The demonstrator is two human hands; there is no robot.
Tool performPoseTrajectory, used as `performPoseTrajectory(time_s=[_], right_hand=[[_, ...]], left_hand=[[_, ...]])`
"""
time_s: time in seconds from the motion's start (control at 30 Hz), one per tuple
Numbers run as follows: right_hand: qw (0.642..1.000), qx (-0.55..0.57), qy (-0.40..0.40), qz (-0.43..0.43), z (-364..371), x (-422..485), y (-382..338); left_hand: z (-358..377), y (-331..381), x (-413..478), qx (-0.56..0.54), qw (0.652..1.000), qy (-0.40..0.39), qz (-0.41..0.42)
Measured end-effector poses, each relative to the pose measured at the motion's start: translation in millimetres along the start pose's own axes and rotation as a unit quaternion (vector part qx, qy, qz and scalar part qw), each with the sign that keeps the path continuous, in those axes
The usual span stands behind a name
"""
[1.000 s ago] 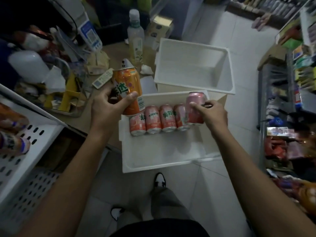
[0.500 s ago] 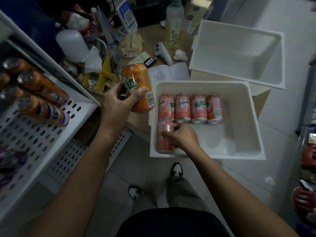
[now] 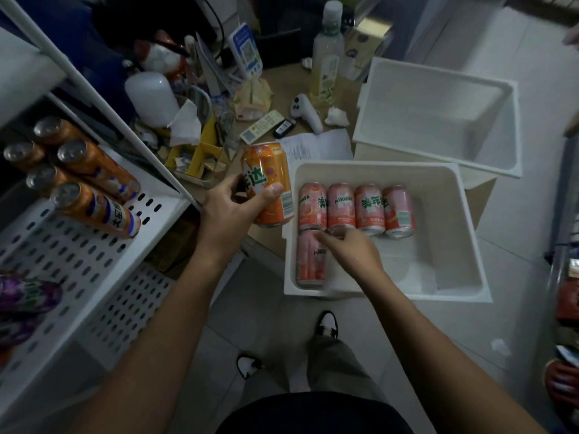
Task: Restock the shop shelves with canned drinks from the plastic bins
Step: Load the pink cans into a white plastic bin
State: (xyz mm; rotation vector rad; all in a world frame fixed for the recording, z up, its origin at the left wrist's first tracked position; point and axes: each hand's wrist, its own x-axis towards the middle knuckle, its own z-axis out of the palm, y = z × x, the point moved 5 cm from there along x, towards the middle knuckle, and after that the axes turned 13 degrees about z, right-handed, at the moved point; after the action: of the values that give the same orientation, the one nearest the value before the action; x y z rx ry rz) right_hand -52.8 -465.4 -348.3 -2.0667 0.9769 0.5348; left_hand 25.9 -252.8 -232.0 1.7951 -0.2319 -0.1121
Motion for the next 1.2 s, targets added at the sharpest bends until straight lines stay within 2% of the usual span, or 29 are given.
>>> performPoseTrajectory(time_s=[0.07, 0.13, 0.23, 0.33, 0.43, 0.53, 0.67, 0.77, 0.9, 1.07, 1.2], right_hand=[[0.995, 0.080, 0.037, -0.039, -26, -12, -15], [0.978, 0.191, 0.030, -0.078, -49, -27, -33], [0.939, 0.308, -0.083, -0.130, -68, -50, -58], [0.920, 0.305, -0.172, -0.174, -73, -72, -72], [0.911, 0.324, -0.189, -0.172, -79, -80, -67], [0.905, 0.351, -0.189, -0.145, -86, -79, -44], [0.912, 0.341, -0.211, -0.086, -82, -66, -5], [0.925, 0.313, -0.211, -0.041, -72, -48, 20], [0.941, 0.288, -0.174, 0.018, -56, -22, 47], [0.959, 0.236, -0.128, 0.086, -33, 5, 72], [0.979, 0.159, -0.088, 0.096, -26, 15, 73]], left_hand=[[1, 4, 1, 0.000, 1.000, -0.001, 0.006], [3, 8, 2, 0.001, 1.000, -0.007, 0.014], [10, 15, 5, -0.001, 1.000, -0.022, 0.021], [24, 23, 6, 0.001, 0.998, -0.048, 0.032], [44, 26, 3, -0.007, 0.996, -0.080, 0.036], [68, 18, -5, -0.042, 0.990, -0.132, 0.000], [100, -11, -19, -0.042, 0.972, -0.215, -0.078], [116, -37, -31, -0.018, 0.967, -0.226, -0.119], [121, -50, -28, 0.087, 0.979, -0.163, -0.086], [136, -57, -27, 0.171, 0.962, -0.203, -0.061], [142, -66, -30, 0.207, 0.953, -0.209, -0.067]])
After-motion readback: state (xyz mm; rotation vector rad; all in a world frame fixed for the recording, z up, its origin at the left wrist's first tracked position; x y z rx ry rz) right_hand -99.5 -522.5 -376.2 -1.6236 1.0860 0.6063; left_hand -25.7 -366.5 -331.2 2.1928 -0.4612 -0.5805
